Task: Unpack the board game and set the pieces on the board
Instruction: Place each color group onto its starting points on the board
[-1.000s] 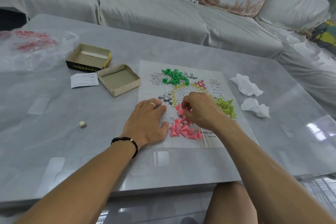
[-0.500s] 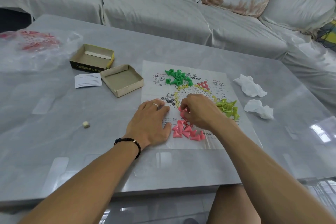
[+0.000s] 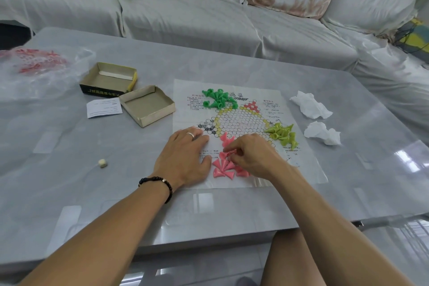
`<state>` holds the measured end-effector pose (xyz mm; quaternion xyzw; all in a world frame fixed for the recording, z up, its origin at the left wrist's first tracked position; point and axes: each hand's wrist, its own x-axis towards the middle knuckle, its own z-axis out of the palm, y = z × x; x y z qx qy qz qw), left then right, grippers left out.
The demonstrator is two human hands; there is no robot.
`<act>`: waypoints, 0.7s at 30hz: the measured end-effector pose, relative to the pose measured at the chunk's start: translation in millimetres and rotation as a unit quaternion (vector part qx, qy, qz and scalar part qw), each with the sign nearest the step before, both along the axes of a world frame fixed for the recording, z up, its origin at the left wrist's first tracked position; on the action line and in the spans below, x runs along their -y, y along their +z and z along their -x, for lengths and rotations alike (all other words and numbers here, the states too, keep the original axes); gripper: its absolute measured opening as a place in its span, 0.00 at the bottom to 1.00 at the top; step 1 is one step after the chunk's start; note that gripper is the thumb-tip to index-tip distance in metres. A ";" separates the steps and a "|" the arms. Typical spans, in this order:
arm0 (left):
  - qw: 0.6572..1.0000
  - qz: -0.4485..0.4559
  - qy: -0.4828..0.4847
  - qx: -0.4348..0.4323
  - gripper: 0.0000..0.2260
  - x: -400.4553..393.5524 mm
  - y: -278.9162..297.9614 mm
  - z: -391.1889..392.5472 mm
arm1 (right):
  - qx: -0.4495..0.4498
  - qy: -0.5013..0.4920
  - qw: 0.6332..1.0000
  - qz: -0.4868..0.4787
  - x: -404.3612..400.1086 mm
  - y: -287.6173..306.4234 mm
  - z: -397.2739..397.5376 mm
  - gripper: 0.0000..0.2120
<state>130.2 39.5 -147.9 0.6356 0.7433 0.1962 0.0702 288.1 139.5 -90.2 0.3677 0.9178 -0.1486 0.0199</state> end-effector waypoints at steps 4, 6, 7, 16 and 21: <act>1.000 0.002 0.001 0.001 0.28 0.2 0.4 -0.1 | 0.003 0.002 1.000 -0.011 2.7 -1.0 -1.1 0.07; 1.000 0.003 0.001 0.000 0.28 0.1 0.5 -0.1 | -0.015 -0.009 1.000 -0.012 3.3 0.5 -6.3 0.05; 1.000 0.005 0.002 -0.001 0.28 0.0 0.3 0.1 | -0.031 -0.020 0.999 -0.008 2.9 1.7 -9.2 0.04; 1.000 0.018 0.001 -0.006 0.28 0.5 2.1 -0.6 | -0.169 -0.138 0.973 0.077 -3.4 17.6 -20.6 0.06; 1.000 0.010 0.001 -0.007 0.25 -0.9 0.4 0.1 | -0.189 -0.133 0.971 0.058 -5.0 16.7 -17.3 0.07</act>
